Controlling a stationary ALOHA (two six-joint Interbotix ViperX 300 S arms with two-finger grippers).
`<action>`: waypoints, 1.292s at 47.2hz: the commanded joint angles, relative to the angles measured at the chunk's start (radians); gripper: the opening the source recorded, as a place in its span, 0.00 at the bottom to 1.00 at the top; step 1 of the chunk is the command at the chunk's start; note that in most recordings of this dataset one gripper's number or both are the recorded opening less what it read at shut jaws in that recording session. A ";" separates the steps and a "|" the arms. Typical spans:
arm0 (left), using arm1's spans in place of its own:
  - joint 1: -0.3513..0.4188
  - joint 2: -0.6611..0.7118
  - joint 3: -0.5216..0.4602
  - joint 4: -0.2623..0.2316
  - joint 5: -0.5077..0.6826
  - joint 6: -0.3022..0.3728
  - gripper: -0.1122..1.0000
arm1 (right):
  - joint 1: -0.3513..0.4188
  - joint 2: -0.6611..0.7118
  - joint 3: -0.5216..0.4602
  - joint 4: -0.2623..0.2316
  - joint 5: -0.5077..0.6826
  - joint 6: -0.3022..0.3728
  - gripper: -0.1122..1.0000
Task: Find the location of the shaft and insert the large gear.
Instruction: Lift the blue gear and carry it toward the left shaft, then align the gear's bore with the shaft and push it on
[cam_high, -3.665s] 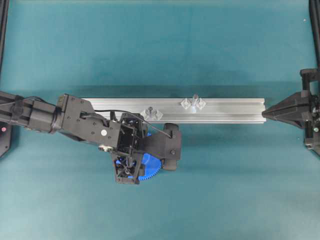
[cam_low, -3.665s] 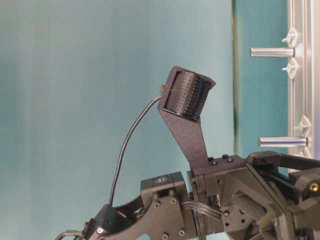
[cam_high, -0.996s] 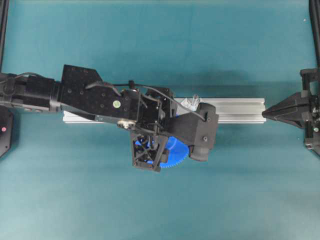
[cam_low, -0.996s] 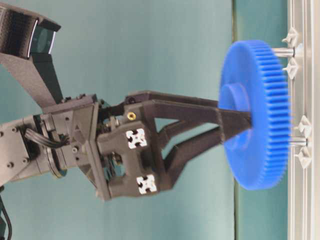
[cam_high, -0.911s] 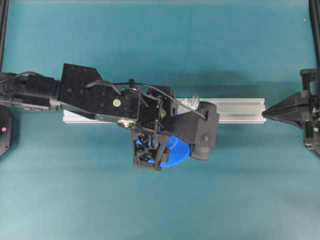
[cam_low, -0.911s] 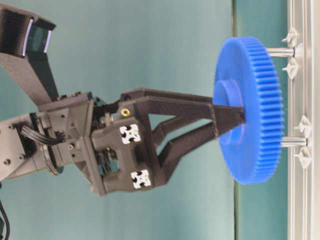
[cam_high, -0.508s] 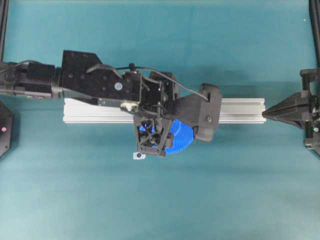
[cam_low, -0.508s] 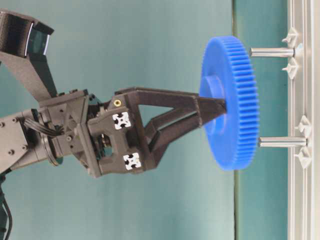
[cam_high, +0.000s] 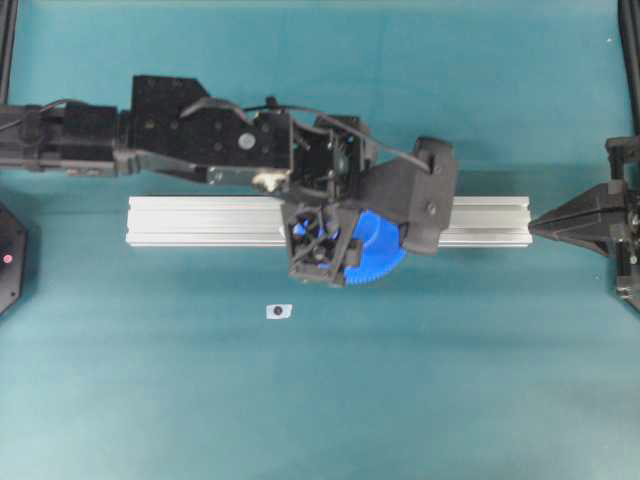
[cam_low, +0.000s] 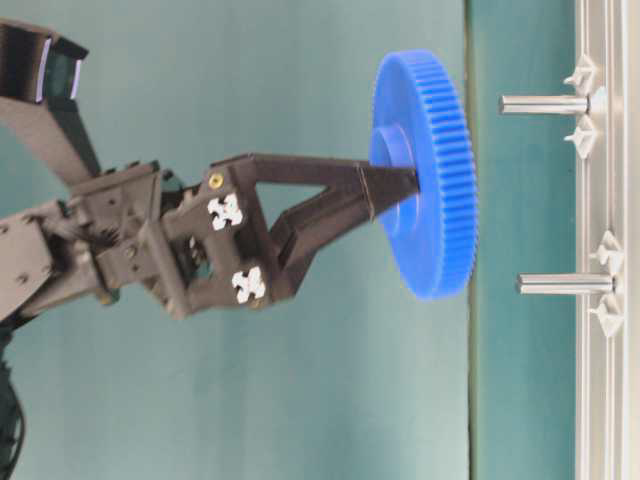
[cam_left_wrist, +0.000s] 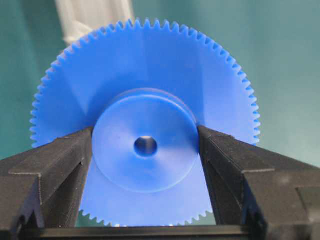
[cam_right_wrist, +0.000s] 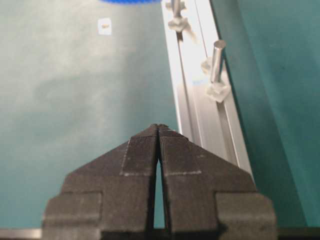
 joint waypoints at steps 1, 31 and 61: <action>0.003 -0.014 -0.051 0.003 -0.017 0.015 0.74 | -0.006 0.005 -0.011 0.002 -0.005 0.009 0.11; 0.048 0.118 -0.190 0.003 -0.009 0.107 0.74 | -0.012 0.005 -0.008 0.000 -0.008 0.008 0.11; 0.089 0.202 -0.252 0.003 0.003 0.114 0.74 | -0.012 0.005 -0.005 0.002 -0.006 0.009 0.11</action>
